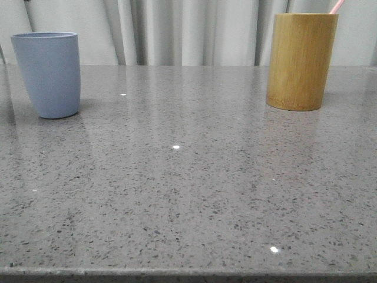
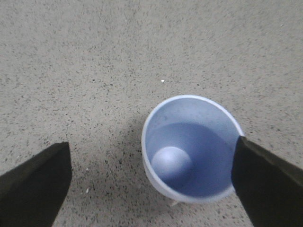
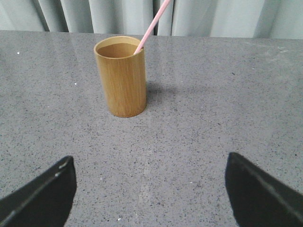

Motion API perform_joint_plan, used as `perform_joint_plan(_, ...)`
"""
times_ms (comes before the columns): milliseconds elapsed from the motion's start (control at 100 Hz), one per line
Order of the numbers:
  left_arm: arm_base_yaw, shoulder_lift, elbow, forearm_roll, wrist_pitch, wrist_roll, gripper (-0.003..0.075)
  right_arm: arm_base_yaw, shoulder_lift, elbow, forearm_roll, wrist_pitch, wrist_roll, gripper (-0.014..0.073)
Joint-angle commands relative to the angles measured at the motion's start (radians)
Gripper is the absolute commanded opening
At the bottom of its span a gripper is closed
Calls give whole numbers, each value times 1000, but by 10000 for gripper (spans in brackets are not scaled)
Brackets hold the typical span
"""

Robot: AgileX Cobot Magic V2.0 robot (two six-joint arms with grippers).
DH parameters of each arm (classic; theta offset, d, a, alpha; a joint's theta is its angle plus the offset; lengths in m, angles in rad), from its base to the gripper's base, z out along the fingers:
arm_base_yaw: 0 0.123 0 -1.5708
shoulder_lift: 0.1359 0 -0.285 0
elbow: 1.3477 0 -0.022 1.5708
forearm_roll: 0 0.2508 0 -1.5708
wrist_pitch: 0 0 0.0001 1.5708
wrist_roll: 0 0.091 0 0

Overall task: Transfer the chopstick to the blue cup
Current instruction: 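Reach the left gripper down and grasp the light blue cup's rim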

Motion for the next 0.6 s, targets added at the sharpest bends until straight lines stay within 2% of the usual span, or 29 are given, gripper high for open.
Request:
perform_joint_plan(0, -8, 19, -49, -10, -53, 2, 648, -5, 20, -32, 0, -79, -4, 633)
perform_joint_plan(230, -8, 104, -54, -10, -78, 2, 636, -5, 20, -32, 0, -79, -4, 633)
perform_joint_plan(370, -8, 116, -54, -10, -78, 2, 561, -5, 20, -32, 0, -78, -4, 633)
perform_joint_plan(510, -8, 116, -54, -10, -78, 2, 384, -5, 20, -32, 0, -78, -4, 633)
perform_joint_plan(590, -8, 116, -54, -10, -80, 2, 221, -5, 20, -32, 0, -78, -4, 633)
